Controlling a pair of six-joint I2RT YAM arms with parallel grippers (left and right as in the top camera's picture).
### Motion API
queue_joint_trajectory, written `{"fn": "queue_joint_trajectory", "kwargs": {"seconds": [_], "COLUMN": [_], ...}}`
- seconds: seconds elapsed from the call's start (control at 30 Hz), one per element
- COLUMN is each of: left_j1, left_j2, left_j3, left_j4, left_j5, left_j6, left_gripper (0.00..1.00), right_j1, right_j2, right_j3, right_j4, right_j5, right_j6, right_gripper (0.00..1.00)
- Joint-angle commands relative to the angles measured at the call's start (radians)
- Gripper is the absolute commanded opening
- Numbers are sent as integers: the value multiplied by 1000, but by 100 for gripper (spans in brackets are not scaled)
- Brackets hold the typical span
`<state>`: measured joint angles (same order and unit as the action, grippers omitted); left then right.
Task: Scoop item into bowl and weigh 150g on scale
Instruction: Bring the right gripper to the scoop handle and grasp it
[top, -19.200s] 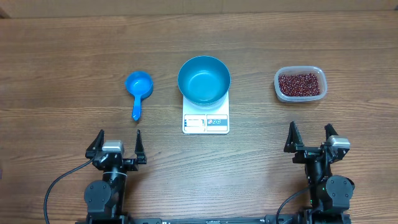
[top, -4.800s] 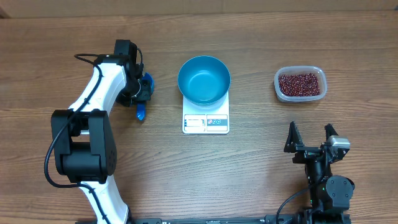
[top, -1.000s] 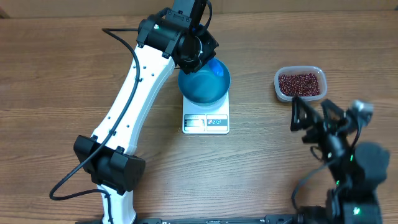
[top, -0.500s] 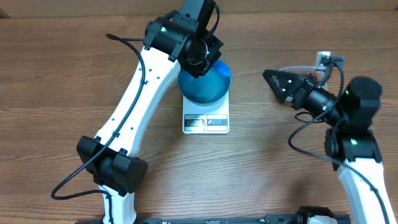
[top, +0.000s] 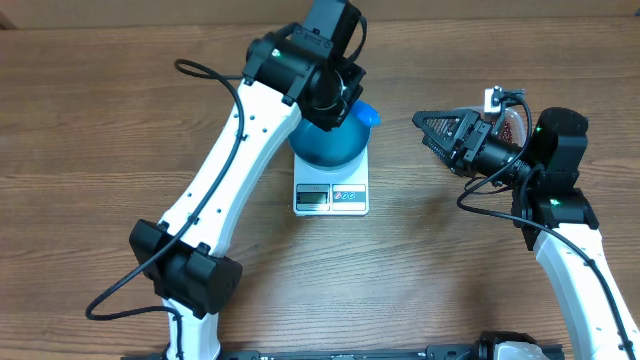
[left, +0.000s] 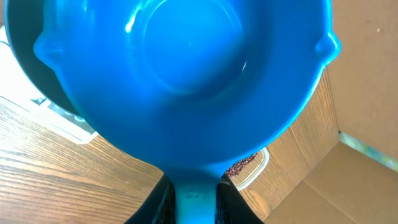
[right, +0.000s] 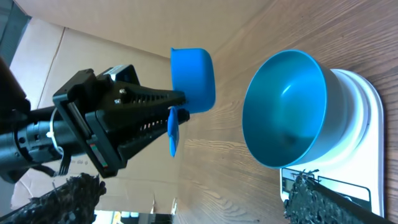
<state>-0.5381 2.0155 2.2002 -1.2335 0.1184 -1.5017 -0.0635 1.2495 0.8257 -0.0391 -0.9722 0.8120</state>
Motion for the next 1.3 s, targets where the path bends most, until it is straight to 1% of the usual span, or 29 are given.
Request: {"fn": "queue_joint_trajectory", "kwargs": {"seconds": [0.0,0.13,0.4,0.47,0.53,0.67,0.73,0.9,0.97,1.2,1.27], "left_j1": [-34,-58,-98,-106,-113,-124,-132,-138,-138,-148,-154], "left_j2": [-21,-12,-8,-8,-8,-8,-8,-8,-8,-8,-8], "left_j3": [5,5,4,4,4,3,2,2,2,2,2], "left_j4": [0,12,27,27,27,27,27,26,26,27,27], "left_j5": [-43,-49,-48,-48,-48,-48,-48,-48,-46,-37,-38], "left_j6": [-72,-77,-104,-115,-119,-123,-130,-137,-137,-137,-137], "left_gripper": [4,4,4,4,4,4,4,4,4,4,4], "right_j1": [6,21,95,108,115,115,115,115,115,115,115], "right_j2": [0,0,3,3,3,3,3,3,3,4,4], "right_j3": [20,20,19,19,19,19,19,19,18,18,18], "right_j4": [8,8,8,8,8,8,4,5,5,5,5], "right_j5": [-9,-6,48,66,80,81,81,82,81,82,82], "right_j6": [-2,-26,-35,-35,-36,-62,-62,-83,-88,-88,-88], "right_gripper": [96,89,88,86,83,72,69,59,56,42,41]}}
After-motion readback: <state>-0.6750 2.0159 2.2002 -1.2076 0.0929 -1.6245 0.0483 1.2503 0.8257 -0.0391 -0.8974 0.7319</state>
